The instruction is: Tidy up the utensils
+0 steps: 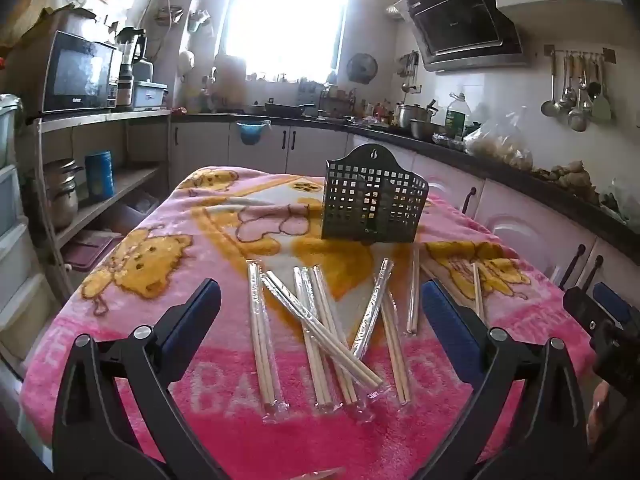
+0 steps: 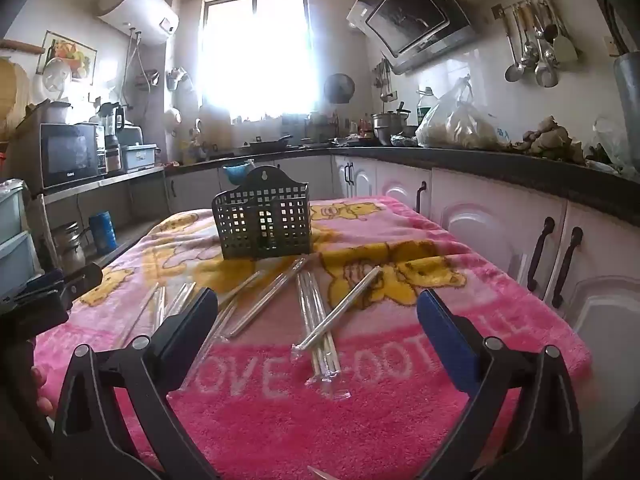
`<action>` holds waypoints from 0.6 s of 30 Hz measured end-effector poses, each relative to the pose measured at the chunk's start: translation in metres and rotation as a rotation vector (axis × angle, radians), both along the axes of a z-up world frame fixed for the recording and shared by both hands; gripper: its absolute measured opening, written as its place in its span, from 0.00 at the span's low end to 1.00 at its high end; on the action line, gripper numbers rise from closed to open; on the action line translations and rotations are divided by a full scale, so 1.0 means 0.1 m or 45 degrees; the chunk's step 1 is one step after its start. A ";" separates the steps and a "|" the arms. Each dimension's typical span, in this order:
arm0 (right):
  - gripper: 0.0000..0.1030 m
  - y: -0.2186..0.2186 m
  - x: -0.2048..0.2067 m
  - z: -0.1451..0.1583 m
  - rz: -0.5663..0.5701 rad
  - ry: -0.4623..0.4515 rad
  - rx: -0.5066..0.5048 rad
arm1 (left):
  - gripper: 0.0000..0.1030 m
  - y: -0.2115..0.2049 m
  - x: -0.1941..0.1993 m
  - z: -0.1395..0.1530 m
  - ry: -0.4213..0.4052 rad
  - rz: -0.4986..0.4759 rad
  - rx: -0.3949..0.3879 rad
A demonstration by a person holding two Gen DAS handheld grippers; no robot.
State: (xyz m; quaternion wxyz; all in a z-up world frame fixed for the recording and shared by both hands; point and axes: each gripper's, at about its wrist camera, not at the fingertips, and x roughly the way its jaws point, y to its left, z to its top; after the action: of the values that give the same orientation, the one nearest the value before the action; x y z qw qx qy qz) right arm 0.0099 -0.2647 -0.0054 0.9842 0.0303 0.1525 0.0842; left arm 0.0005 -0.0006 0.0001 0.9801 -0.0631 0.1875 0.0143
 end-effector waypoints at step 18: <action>0.94 0.02 -0.06 0.10 -0.001 -0.023 -0.010 | 0.89 -0.05 -0.05 0.05 -0.037 -0.016 0.018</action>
State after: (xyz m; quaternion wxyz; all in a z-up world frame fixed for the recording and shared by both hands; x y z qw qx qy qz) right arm 0.0036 -0.2625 0.0046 0.9857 0.0256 0.1441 0.0834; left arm -0.0046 -0.0052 0.0054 0.9832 -0.0551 0.1737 0.0087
